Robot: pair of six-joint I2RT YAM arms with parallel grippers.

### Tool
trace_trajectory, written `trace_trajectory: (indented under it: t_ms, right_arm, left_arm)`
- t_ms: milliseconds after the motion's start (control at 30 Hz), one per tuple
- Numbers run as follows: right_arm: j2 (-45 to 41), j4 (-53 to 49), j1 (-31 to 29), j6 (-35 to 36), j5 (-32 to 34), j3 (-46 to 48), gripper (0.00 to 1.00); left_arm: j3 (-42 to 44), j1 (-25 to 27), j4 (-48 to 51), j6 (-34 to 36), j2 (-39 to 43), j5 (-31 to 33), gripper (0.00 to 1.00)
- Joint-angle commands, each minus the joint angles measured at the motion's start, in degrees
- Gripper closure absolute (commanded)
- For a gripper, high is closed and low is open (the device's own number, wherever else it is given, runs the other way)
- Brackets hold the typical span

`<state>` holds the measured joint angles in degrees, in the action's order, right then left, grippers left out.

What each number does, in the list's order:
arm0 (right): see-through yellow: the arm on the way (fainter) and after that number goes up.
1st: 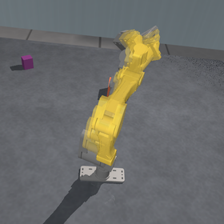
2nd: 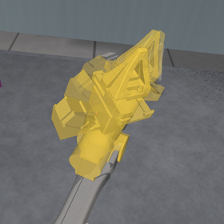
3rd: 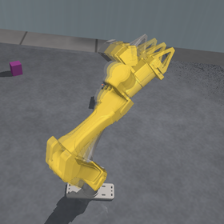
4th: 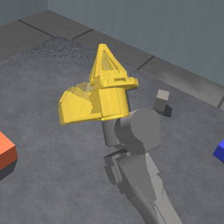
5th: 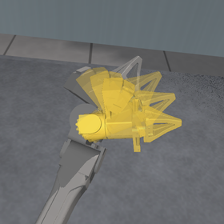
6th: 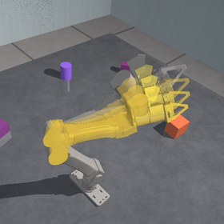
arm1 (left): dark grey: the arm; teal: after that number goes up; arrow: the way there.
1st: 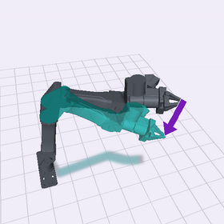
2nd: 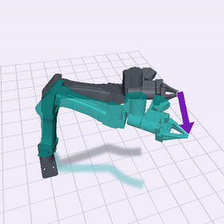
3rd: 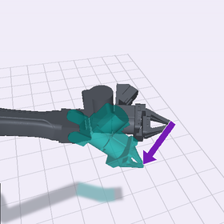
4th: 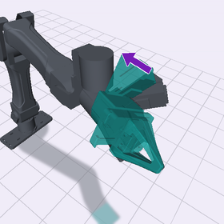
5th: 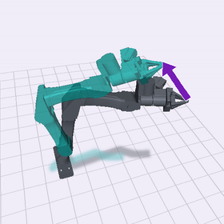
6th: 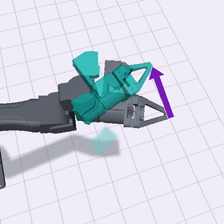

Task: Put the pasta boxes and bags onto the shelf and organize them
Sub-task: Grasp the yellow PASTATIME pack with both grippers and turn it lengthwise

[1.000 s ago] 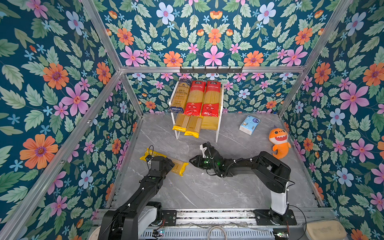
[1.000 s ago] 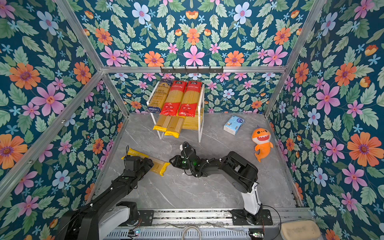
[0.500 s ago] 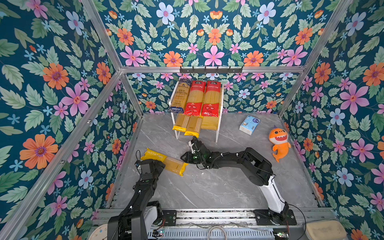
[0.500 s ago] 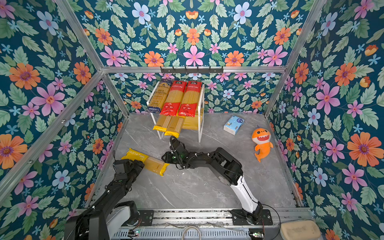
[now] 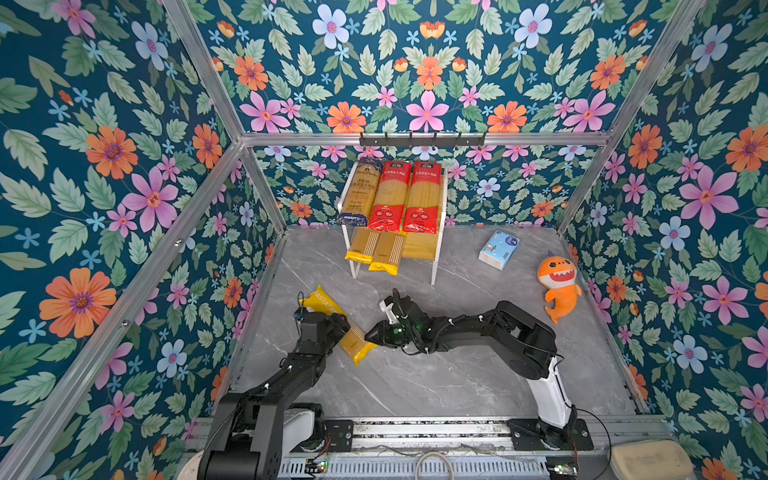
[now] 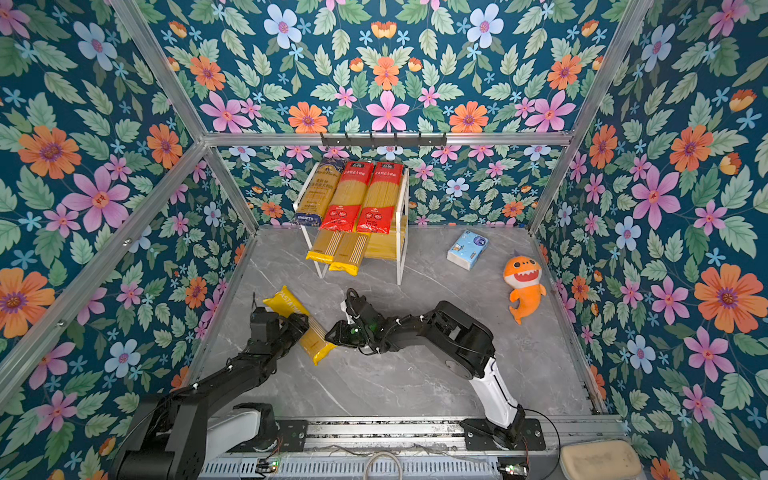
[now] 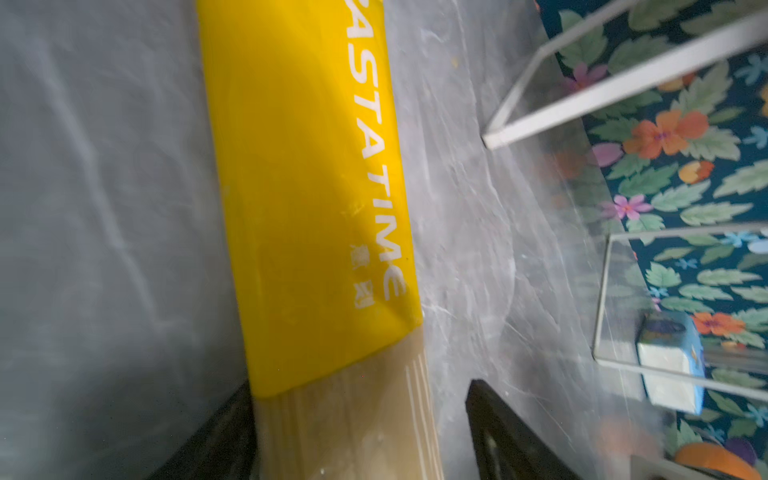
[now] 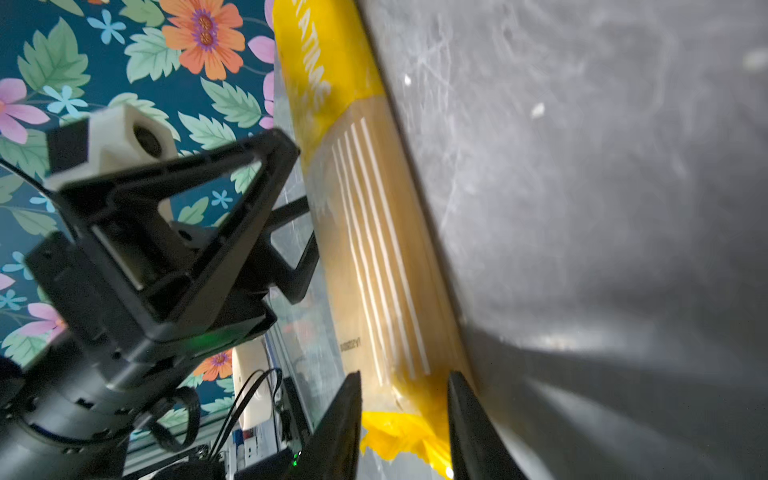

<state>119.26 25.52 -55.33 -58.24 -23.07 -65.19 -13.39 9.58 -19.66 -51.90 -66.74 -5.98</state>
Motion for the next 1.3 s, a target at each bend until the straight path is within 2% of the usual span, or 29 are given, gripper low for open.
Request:
trace_trajectory:
  t_ms: [0,67,200,333,400,467,633,867,1000,1100,1267]
  right_arm:
    - [-3.41,3.32,-0.90,-1.88,-3.04,3.69,0.64]
    - [-5.86,3.53,-0.97,-2.65,-2.96,6.71,0.64]
    - [-9.09,4.51,-0.79,-4.30,-2.23,10.78,0.64]
    - [-10.79,1.63,0.84,-4.14,-0.27,12.46,0.62]
    - [-11.90,-0.20,2.52,-4.51,1.56,13.49,0.61]
    - [-13.55,-1.81,3.80,-3.74,4.70,14.49,0.60]
    - [-13.09,-9.59,5.14,1.22,10.02,9.40,0.57]
    - [-5.86,-11.11,5.53,0.17,11.38,0.58,0.54]
    - [-2.31,-11.45,5.56,-0.34,11.58,-3.48,0.54]
    - [0.68,-10.51,5.56,-1.14,10.36,-5.47,0.54]
    - [2.22,-4.01,4.77,-2.49,9.83,-3.87,0.60]
  left_arm:
    - [0.03,5.47,-1.26,-5.17,-2.42,-0.93,0.21]
    - [-0.29,8.86,-2.72,-6.25,-3.84,-0.21,0.21]
    - [-2.04,11.94,-3.00,-5.94,-4.80,-0.20,0.22]
    - [-3.81,11.92,4.71,-1.66,0.07,2.38,0.22]
    - [-4.44,11.07,9.82,1.50,3.68,4.57,0.21]
    - [-4.41,9.20,12.54,4.07,6.40,3.97,0.21]
    - [-3.34,7.12,10.21,5.24,5.73,0.02,0.24]
    - [-2.66,7.11,1.42,2.42,-0.05,-4.76,0.29]
    - [-1.01,7.20,-3.73,0.19,-3.00,-6.33,0.35]
    - [0.14,7.36,-7.77,-1.29,-6.12,-6.76,0.45]
    - [0.30,7.76,-15.36,-3.56,-13.04,-10.17,0.63]
